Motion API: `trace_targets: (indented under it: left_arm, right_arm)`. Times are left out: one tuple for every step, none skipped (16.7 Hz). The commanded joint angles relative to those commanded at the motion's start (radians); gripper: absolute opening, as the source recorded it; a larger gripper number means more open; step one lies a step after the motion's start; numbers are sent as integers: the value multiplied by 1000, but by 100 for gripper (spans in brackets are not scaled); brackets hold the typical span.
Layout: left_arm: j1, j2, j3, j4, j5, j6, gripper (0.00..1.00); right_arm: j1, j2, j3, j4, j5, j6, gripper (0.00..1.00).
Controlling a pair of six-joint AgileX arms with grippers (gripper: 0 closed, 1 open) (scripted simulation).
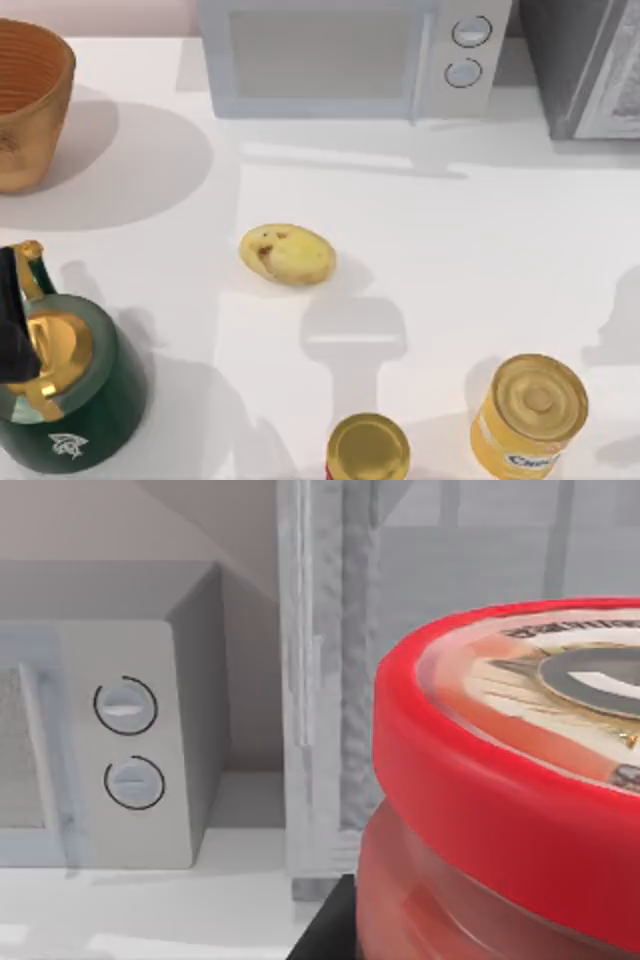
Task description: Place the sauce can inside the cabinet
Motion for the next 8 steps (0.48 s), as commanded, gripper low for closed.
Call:
trace_targets:
  left_arm:
    - [0,0,0,0,0,0,100]
    - [0,0,0,0,0,0,100]
    - [0,0,0,0,0,0,100]
    - [0,0,0,0,0,0,100]
    - [0,0,0,0,0,0,100]
    - [0,0,0,0,0,0,100]
    - [0,0,0,0,0,0,100]
    - [0,0,0,0,0,0,100]
  right_arm:
    - [5,34,53,-13,5,1,0]
    - [10,70,108,-26,10,2,0]
    - [15,108,164,-41,16,2,0]
    - [21,146,220,-56,22,3,0]
    - [26,183,273,-70,27,4,0]
    - [32,220,324,-83,33,5,0]
    - [36,254,373,-96,38,5,0]
    - [40,288,422,-109,45,6,0]
